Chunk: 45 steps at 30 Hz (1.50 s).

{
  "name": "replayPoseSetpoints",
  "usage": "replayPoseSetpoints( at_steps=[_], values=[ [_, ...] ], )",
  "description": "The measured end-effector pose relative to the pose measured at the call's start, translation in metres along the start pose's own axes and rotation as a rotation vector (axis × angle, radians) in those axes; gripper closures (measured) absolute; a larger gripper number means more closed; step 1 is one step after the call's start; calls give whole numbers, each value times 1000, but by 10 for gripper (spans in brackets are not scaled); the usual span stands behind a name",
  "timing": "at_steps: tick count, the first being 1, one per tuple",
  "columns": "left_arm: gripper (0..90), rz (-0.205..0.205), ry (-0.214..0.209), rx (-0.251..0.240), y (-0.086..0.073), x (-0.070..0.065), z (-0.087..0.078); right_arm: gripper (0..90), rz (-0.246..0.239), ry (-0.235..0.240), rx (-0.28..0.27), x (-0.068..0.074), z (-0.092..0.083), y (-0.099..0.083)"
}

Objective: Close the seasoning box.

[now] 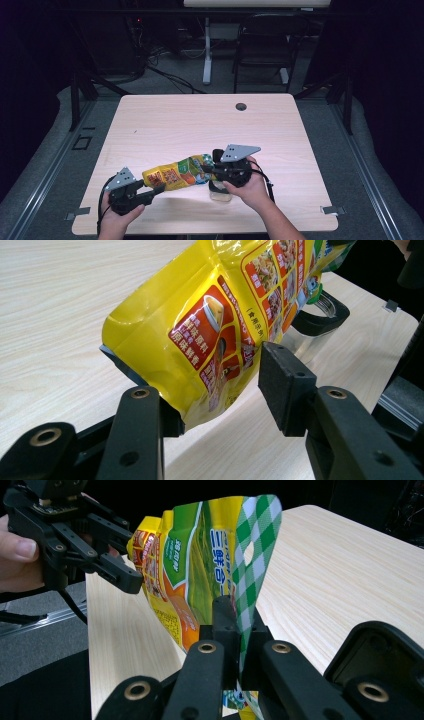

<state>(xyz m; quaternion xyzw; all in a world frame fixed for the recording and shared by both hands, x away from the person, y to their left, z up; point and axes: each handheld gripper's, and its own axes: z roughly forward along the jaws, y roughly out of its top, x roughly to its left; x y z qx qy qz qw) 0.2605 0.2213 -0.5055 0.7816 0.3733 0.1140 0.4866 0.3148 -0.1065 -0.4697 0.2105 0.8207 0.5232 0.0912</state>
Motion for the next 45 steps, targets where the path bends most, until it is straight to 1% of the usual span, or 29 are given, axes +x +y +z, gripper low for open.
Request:
replayPoseSetpoints(
  at_steps=[3,9,14,20,21,24,25,29,30,31,33,38,39,42,43,45],
  values=[
    [576,-2,3,-8,1,-1,-2,896,4,6,6,-1,1,-1],
    [577,-12,14,-12,4,-4,-4,896,34,19,-11,-2,1,-5],
    [582,-4,18,-13,8,-6,-5,897,33,16,-11,-2,-2,-6],
    [587,10,24,-13,15,-9,-7,896,55,23,-23,-4,-5,-10],
    [587,12,26,-7,16,-9,-8,897,56,21,-24,-4,-5,-10],
    [590,13,25,-9,17,-10,-8,896,58,20,-23,-4,-5,-11],
    [593,17,28,0,18,-10,-8,895,58,20,-22,-4,-5,-11],
    [619,22,23,-17,21,-10,-11,894,61,27,-21,-5,-5,-12],
    [641,16,7,-27,22,-10,-13,894,62,27,-20,-5,-5,-12],
    [649,11,6,-28,23,-10,-13,894,65,31,-20,-5,-5,-12],
    [651,19,15,-24,24,-11,-13,895,67,33,-21,-5,-5,-12],
    [656,16,15,-27,25,-11,-12,896,69,31,-22,-6,-5,-13],
    [656,20,15,-18,26,-11,-13,896,70,29,-23,-6,-5,-13],
    [657,23,16,-22,27,-11,-12,895,71,29,-24,-6,-5,-13],
    [658,31,20,-10,28,-12,-13,894,72,30,-25,-6,-5,-13],
    [658,34,18,-17,29,-12,-13,891,72,30,-25,-6,-5,-13]
  ],
)
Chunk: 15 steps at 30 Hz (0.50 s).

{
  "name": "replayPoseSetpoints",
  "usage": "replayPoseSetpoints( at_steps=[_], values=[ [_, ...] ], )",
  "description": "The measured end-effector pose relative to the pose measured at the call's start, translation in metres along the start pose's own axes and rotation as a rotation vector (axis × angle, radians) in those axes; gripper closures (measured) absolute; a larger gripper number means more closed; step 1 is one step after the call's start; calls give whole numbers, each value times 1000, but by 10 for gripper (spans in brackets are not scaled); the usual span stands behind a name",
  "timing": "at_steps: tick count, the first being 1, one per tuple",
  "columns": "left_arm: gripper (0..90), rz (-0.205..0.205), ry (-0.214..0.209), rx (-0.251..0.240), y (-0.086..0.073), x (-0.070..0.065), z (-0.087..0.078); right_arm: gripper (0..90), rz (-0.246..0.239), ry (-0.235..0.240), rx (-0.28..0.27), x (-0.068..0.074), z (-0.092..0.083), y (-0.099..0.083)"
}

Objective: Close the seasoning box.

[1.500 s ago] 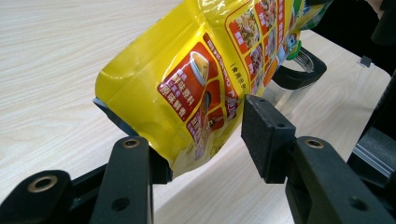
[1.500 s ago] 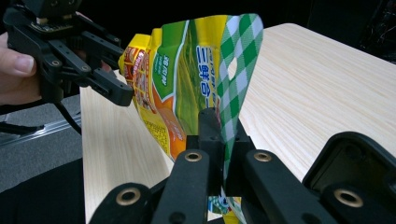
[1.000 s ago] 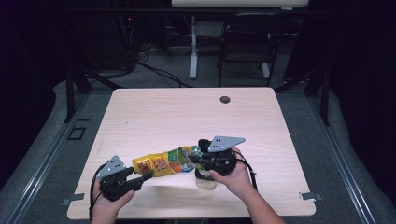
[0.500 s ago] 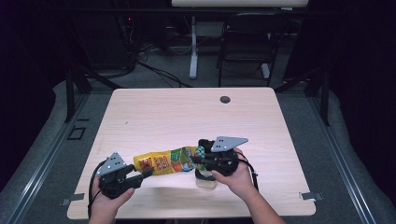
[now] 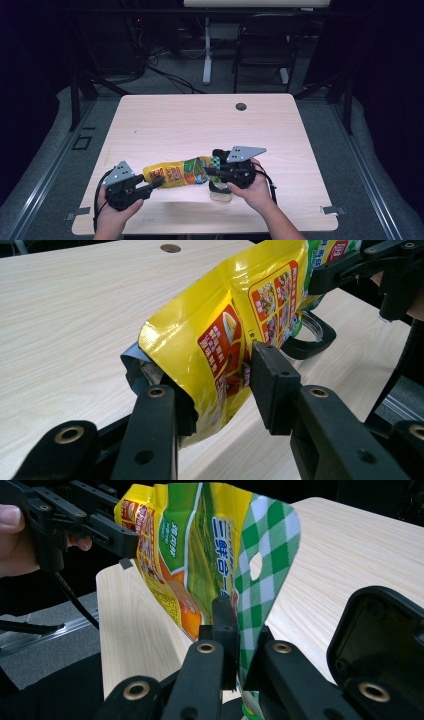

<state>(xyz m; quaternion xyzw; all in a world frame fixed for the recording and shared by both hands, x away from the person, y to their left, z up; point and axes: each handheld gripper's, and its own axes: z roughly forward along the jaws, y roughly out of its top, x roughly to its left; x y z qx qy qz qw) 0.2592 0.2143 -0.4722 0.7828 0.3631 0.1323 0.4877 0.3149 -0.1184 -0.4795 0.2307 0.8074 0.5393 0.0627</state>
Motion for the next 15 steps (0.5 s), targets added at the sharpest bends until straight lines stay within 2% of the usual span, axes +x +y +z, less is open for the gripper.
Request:
replayPoseSetpoints(
  at_steps=[15],
  values=[
    [674,6,-7,0,4,0,-1,850,15,0,-3,-3,-3,0]
  ],
)
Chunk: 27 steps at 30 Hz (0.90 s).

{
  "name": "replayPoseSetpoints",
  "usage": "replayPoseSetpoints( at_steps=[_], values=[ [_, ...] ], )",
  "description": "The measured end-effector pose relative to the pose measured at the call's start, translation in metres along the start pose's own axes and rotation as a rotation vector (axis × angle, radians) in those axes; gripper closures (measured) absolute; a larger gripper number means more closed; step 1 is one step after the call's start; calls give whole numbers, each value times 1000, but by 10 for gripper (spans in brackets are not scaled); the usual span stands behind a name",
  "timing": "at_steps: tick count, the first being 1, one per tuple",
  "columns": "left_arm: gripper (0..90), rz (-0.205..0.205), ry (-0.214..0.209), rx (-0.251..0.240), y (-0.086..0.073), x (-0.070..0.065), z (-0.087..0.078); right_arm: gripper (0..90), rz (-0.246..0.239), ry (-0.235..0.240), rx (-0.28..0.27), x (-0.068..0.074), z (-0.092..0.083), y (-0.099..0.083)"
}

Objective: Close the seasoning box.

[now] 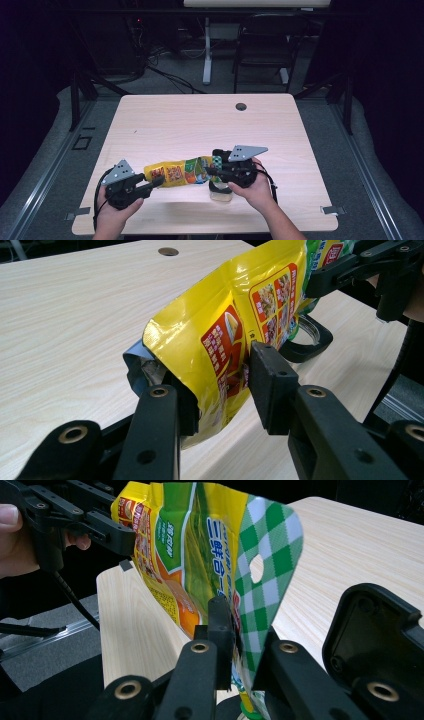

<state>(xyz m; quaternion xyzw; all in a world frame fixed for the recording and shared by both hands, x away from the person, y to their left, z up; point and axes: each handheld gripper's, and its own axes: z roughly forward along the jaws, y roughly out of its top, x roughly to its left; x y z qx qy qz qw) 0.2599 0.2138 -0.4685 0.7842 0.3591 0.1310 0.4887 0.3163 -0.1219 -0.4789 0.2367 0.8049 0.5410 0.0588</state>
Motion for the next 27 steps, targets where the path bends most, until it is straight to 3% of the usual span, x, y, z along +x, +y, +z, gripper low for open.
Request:
replayPoseSetpoints(
  at_steps=[15,23,27],
  values=[
    [678,3,3,-3,1,0,0,842,19,4,0,-5,-6,-3],
    [683,12,10,-39,-2,-4,-1,862,24,15,7,-5,-7,-4],
    [697,12,13,-81,-3,-5,-3,870,25,19,9,-6,-7,-5]
  ],
)
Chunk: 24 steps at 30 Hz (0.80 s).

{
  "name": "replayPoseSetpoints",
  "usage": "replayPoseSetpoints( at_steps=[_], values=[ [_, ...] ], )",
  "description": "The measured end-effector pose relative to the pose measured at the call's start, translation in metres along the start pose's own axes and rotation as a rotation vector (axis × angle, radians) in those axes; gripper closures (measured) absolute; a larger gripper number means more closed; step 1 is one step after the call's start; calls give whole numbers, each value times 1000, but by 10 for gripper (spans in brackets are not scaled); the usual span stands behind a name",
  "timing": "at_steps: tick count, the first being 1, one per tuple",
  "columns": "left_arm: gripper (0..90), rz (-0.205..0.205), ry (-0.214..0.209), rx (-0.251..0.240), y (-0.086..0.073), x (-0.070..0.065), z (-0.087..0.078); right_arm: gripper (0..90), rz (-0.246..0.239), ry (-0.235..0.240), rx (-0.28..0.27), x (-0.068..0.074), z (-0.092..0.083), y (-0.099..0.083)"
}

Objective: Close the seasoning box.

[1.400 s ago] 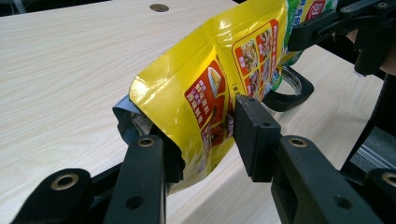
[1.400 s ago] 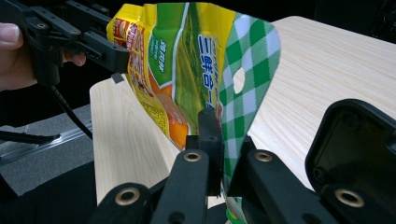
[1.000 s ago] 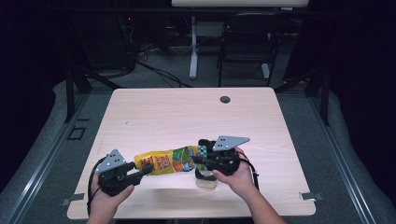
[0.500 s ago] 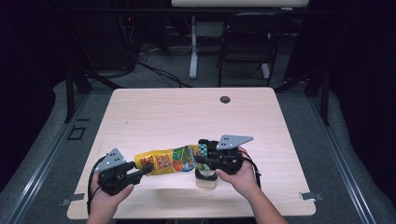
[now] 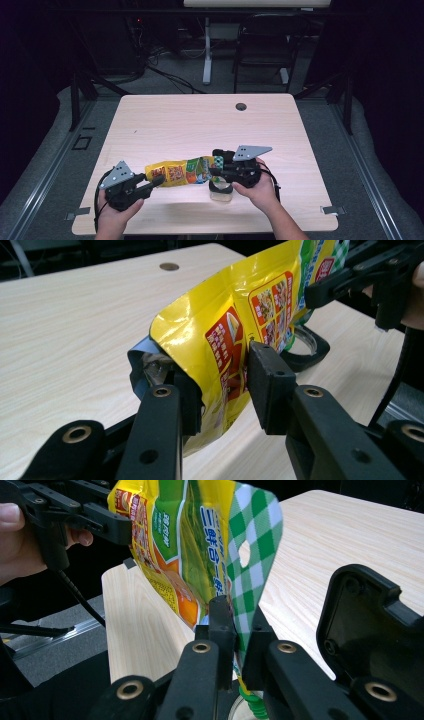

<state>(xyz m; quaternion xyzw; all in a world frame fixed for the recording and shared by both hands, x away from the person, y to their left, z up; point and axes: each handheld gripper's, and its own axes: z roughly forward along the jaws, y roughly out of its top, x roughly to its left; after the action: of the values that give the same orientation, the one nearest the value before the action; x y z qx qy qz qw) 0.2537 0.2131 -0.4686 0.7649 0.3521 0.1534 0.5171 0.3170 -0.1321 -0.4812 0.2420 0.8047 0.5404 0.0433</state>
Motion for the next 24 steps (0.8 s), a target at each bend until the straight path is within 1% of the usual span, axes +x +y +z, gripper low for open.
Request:
replayPoseSetpoints(
  at_steps=[2,3,6,7,9,14,19,22,24],
  values=[
    [718,-6,0,-29,0,0,-2,872,1,-1,1,0,0,0],
    [729,-6,8,-39,0,0,-2,872,2,-1,2,0,0,0],
    [731,-7,6,-45,-1,0,-1,880,10,2,0,-1,-1,-1],
    [731,-10,-1,-53,-2,0,0,883,13,7,-3,-1,0,-1],
    [733,-4,-2,-57,-2,-1,0,886,18,12,-8,-2,0,-2],
    [759,-8,-14,-97,-4,-2,1,894,16,10,-8,-2,0,-2],
    [771,-7,-13,-120,-5,-2,1,894,14,6,-13,-1,1,-3],
    [778,-2,-21,-118,-5,-1,2,894,12,3,-12,-1,1,-3],
    [782,2,-17,-122,-4,-1,2,894,10,2,-11,-1,0,-3]
  ],
)
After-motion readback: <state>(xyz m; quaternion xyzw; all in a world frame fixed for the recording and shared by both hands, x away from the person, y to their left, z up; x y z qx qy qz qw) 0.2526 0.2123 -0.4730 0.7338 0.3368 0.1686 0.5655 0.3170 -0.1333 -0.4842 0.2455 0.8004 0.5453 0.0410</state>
